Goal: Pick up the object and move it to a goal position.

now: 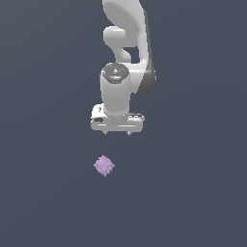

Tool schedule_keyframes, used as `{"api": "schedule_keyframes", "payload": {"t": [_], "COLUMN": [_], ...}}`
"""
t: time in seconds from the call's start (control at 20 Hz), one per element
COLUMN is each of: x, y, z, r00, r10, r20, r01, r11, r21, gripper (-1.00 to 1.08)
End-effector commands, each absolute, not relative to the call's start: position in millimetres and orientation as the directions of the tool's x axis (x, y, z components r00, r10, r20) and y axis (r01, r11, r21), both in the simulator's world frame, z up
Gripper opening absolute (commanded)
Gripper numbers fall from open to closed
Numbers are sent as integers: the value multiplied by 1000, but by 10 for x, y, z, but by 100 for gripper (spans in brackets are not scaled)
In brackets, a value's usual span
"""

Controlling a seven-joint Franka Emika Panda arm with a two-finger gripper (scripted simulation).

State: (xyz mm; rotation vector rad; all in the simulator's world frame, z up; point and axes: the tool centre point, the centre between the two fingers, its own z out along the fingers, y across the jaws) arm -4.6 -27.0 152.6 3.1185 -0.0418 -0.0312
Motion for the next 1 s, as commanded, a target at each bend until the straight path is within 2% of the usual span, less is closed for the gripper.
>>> {"api": "schedule_keyframes", "payload": {"t": [0.0,0.95], "x": [-46,38], "y": [-270,-191], "z": [1526,1636], "r00": [999,998], "r10": [-27,66], "r20": [-20,-9], "r01": [-27,67], "r11": [-999,-997], "r21": [23,36], "gripper": [100,100]}}
